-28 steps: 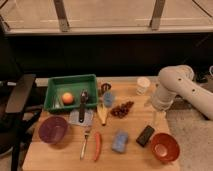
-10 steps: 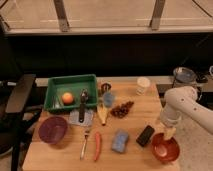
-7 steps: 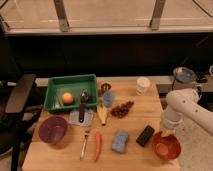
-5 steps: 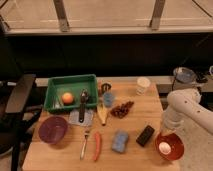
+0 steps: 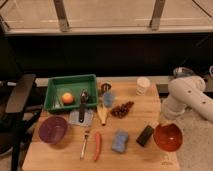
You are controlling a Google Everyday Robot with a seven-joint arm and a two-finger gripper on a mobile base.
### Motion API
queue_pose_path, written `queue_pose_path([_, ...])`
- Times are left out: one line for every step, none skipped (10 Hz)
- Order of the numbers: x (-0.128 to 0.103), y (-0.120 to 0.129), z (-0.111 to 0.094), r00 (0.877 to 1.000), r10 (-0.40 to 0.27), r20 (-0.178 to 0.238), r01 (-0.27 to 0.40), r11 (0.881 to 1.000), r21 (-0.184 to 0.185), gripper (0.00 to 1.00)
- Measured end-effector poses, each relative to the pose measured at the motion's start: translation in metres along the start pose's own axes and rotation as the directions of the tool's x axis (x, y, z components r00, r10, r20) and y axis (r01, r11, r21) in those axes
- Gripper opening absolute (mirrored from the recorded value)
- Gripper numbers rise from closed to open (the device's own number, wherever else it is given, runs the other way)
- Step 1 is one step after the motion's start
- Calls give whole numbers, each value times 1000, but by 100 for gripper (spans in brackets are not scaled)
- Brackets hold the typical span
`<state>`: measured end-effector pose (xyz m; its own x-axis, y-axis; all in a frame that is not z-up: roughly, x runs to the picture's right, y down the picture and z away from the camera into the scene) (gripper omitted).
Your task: Stack bowls on top of each other
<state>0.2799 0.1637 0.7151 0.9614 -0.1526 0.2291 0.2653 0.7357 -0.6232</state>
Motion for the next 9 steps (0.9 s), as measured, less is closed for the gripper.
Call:
queue_pose_path([-19,-11,-7,999,-40,-6,41,999,9,0])
queue_pose_path([-40,-20,-12,997,-80,-11,80,997,12,0])
queue_pose_path([-59,-31,-13,994,-112,-12,112,993,19,0])
queue_pose_path([-69,-36,-14,992,-129,-10,129,991,22,0])
queue_pose_path([-108,-57,-14,982,-188,9,187,982,32,0])
queue_pose_path([-114,-58,-14,981,-194,14,194,981,29,0])
queue_pose_path([-109,-56,-14,982,-190,6,190,982,25,0])
queue_pose_path([-111,-56,-14,981,-193,7,193,981,22,0])
queue_pose_path([-111,-57,-14,981,-194,8,193,981,25,0])
